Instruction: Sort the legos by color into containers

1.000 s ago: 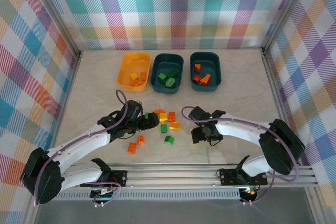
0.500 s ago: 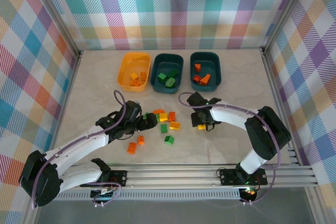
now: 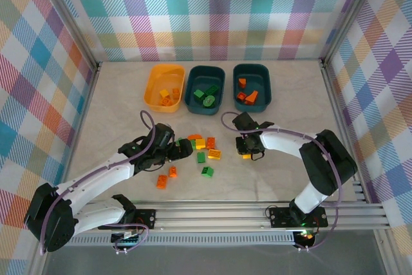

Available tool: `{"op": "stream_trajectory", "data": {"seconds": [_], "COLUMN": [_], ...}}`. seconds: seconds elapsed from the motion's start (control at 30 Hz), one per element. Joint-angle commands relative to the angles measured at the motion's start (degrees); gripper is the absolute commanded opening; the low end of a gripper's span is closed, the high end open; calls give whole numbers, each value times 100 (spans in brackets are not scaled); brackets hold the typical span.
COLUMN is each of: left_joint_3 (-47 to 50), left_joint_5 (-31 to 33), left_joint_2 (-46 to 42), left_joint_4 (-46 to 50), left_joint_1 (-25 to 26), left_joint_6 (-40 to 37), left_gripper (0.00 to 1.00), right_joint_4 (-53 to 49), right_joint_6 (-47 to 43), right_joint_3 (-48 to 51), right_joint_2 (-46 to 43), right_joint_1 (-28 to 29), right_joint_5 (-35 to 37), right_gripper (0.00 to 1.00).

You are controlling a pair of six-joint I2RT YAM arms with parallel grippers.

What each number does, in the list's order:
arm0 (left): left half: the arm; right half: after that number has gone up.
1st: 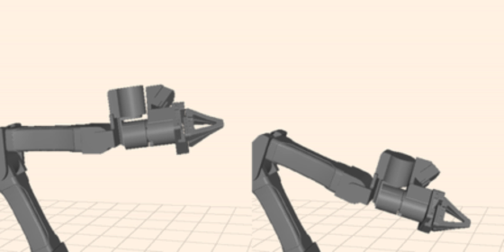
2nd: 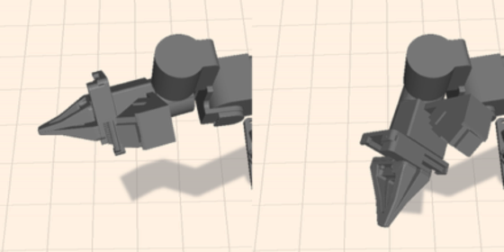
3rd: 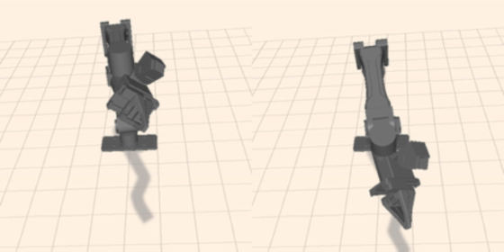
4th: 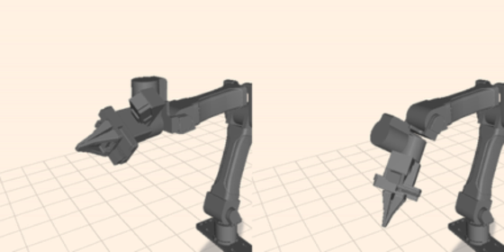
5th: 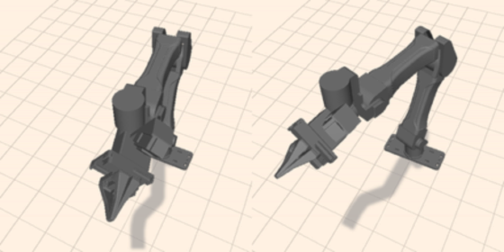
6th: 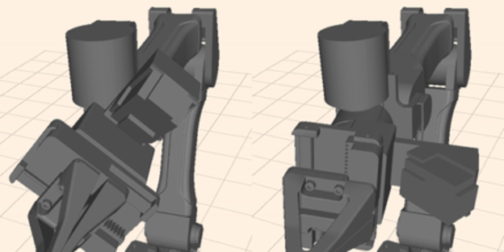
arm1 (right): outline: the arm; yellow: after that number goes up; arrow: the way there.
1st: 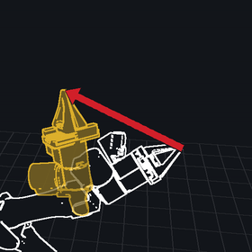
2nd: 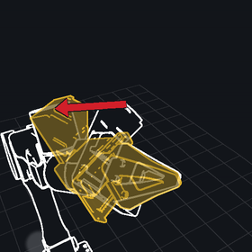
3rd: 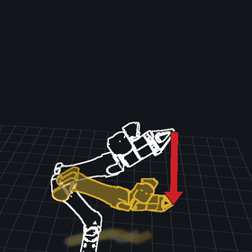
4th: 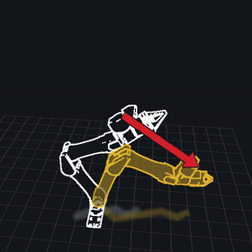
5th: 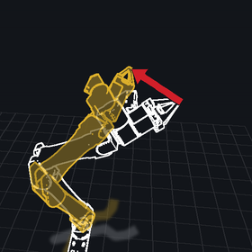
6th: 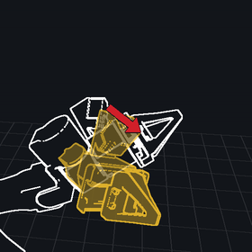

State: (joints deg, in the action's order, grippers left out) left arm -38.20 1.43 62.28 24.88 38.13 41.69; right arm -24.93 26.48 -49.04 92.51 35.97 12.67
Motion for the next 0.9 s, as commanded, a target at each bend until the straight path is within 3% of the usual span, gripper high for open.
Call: {"op": "stream_trajectory", "data": {"seconds": [0.0,0.1,0.27,0.4,0.6,0.87], "left_joint_3": [-251,-296,301,831,999,1028], "left_joint_5": [336,623,-341,-1299,-2137,-2501], "left_joint_2": [-125,-393,-1076,-1352,-1177,-1183], "left_joint_4": [359,866,664,234,208,267], "left_joint_1": [-19,-487,-2097,-3071,-3417,-3415], "left_joint_6": [-7,237,588,924,776,487], "left_gripper": [100,100,100,100,100,100], "right_joint_4": [21,-50,282,877,1404,684], "right_joint_6": [1,-97,-161,-321,-610,-832], "right_joint_3": [-17,-436,-1721,-2937,-4594,-7200], "right_joint_2": [-158,-286,182,1213,2513,4230], "right_joint_1": [15,99,385,593,657,673], "right_joint_5": [-193,-268,-645,-1073,-1329,-1656], "right_gripper": [23,19,17,16,14,15]}}
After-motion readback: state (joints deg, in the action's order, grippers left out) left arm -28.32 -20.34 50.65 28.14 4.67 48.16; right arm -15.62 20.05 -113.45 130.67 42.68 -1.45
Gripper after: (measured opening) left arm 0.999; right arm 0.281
